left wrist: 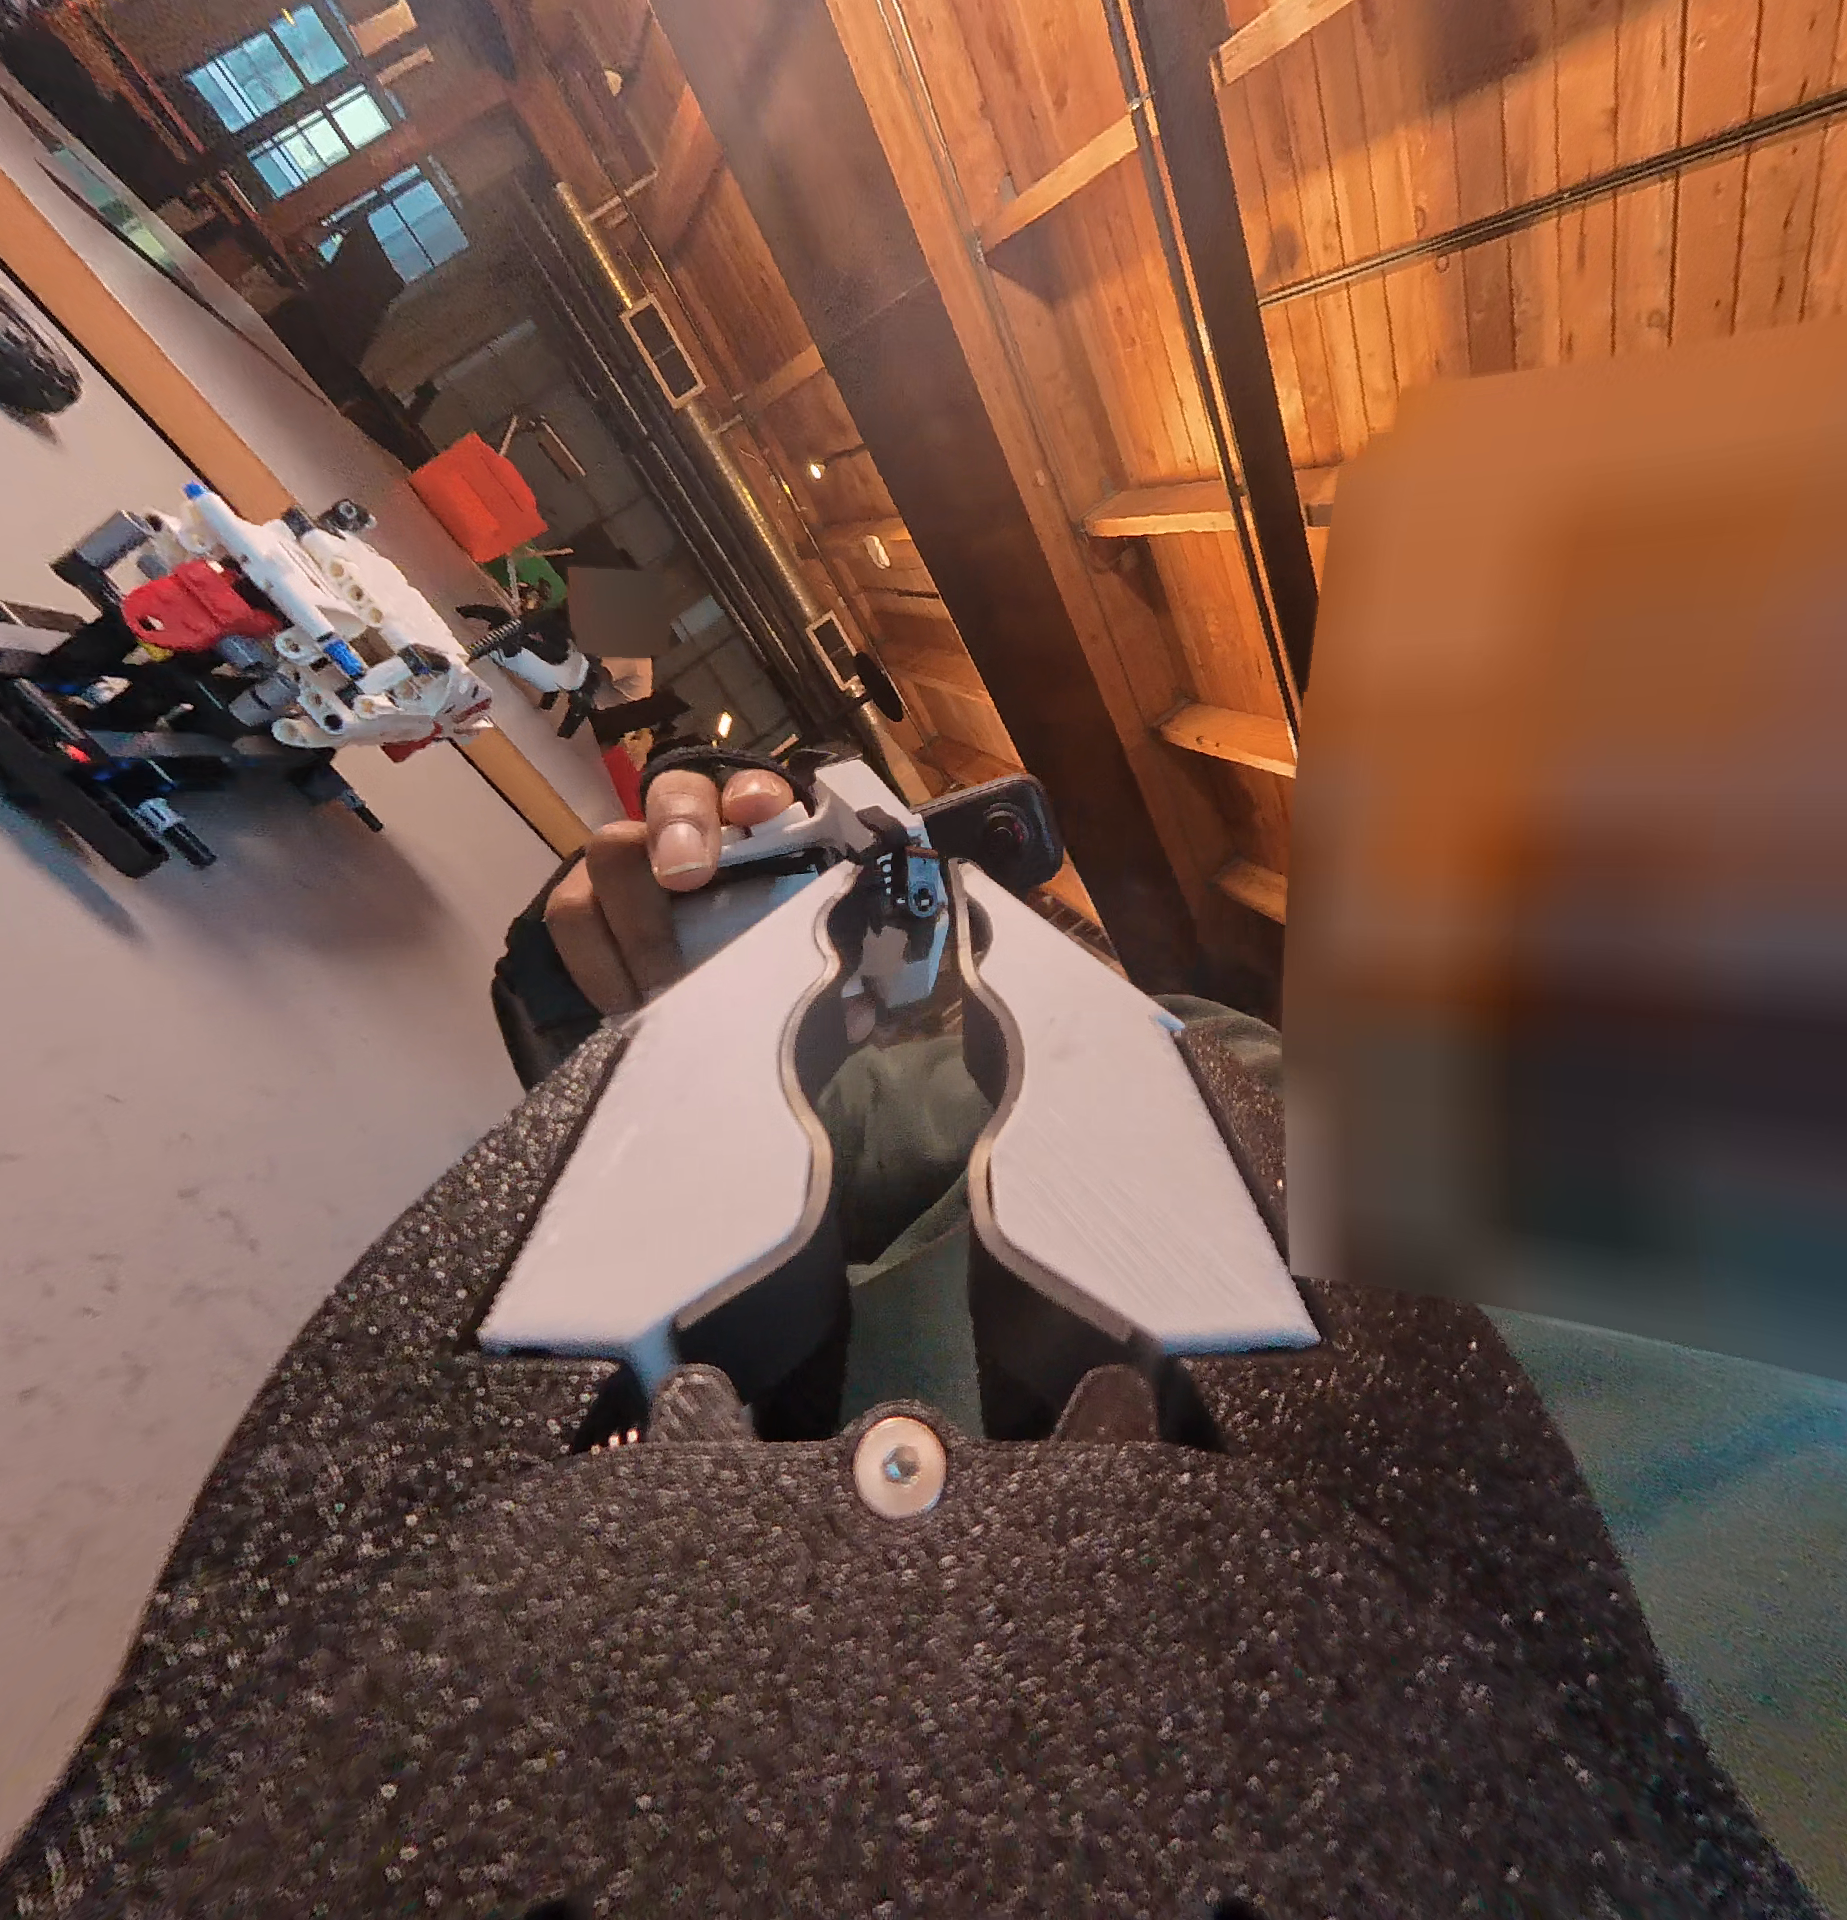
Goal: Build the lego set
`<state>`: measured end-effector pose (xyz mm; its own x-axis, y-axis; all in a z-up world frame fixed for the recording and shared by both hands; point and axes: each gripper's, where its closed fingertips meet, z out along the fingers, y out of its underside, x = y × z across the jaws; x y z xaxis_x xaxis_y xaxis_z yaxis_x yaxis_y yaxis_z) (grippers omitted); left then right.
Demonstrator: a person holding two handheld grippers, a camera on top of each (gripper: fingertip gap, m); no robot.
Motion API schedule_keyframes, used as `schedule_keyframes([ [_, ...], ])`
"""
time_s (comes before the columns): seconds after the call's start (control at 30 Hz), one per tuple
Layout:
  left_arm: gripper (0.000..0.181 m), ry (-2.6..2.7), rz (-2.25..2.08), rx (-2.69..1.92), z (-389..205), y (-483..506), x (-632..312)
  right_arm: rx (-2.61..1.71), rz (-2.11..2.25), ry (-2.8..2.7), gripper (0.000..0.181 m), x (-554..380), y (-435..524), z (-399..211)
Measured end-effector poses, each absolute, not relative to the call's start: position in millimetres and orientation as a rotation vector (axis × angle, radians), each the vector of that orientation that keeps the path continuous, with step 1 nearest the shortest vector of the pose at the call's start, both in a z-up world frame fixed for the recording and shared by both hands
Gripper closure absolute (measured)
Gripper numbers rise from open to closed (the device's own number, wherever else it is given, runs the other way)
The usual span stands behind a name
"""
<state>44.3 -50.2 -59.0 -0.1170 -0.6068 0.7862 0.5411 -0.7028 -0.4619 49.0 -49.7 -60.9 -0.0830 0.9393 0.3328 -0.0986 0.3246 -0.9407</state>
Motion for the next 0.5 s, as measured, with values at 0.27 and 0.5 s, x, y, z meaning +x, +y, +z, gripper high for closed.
schedule_keyframes([
  [0.27,0.173,0.235,-1.655,-1.558,-73,-54,60,-0.867,0.993,-1.424,0.166,44,-50,-75],
  [0.5,0.174,0.170,-1.819,-1.575,-78,-58,61,-0.814,0.885,-1.480,0.162,43,-52,-83],
])
